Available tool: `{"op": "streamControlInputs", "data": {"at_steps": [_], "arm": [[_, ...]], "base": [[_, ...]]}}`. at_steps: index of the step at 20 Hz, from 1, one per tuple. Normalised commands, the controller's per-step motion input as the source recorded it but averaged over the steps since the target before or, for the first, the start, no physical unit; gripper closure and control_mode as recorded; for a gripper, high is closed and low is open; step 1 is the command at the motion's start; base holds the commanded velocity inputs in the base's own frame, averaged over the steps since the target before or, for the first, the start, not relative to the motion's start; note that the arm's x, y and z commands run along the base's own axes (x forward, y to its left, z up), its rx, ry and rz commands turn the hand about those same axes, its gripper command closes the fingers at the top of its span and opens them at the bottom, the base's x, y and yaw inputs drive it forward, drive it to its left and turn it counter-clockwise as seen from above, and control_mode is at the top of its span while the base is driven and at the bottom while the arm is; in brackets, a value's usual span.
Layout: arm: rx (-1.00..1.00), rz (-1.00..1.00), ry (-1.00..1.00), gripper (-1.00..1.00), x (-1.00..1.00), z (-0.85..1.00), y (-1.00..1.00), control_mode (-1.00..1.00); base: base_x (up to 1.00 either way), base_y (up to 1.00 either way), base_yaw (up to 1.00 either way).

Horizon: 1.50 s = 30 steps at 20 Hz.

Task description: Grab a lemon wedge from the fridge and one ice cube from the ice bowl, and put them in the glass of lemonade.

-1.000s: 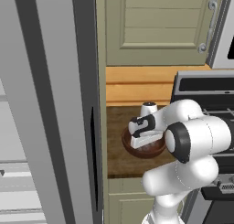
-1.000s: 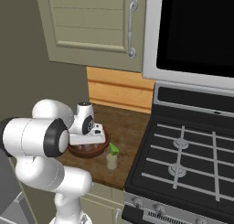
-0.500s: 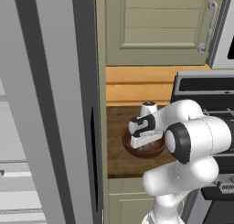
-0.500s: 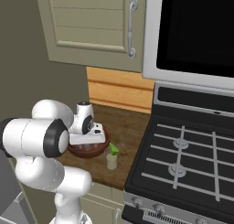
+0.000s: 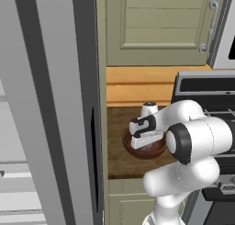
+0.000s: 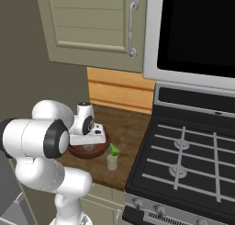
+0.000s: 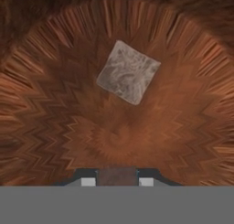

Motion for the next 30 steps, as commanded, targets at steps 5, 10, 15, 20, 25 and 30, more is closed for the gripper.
{"op": "streamControlInputs", "data": {"at_steps": [5, 10, 15, 20, 25, 30], "arm": [[0.00, 0.00, 0.00, 1.00, 0.00, 0.00, 0.00, -1.00], [0.03, 0.00, -0.09, 1.00, -0.02, 0.15, 0.00, -1.00], [0.10, 0.00, -0.23, 1.00, -0.05, 0.39, 0.00, -1.00], [0.04, 0.00, -0.09, 1.00, 0.00, 0.24, 0.00, -1.00], [0.03, 0.00, -0.08, 1.00, -0.05, 0.19, 0.00, -1.00], [0.00, 0.00, -0.06, 1.00, -0.09, 0.06, 0.00, -1.00]], "base": [[0.00, 0.00, 0.00], [0.00, 0.00, 0.00], [0.00, 0.00, 0.00], [0.00, 0.00, 0.00], [0.00, 0.00, 0.00], [0.00, 0.00, 0.00]]}}
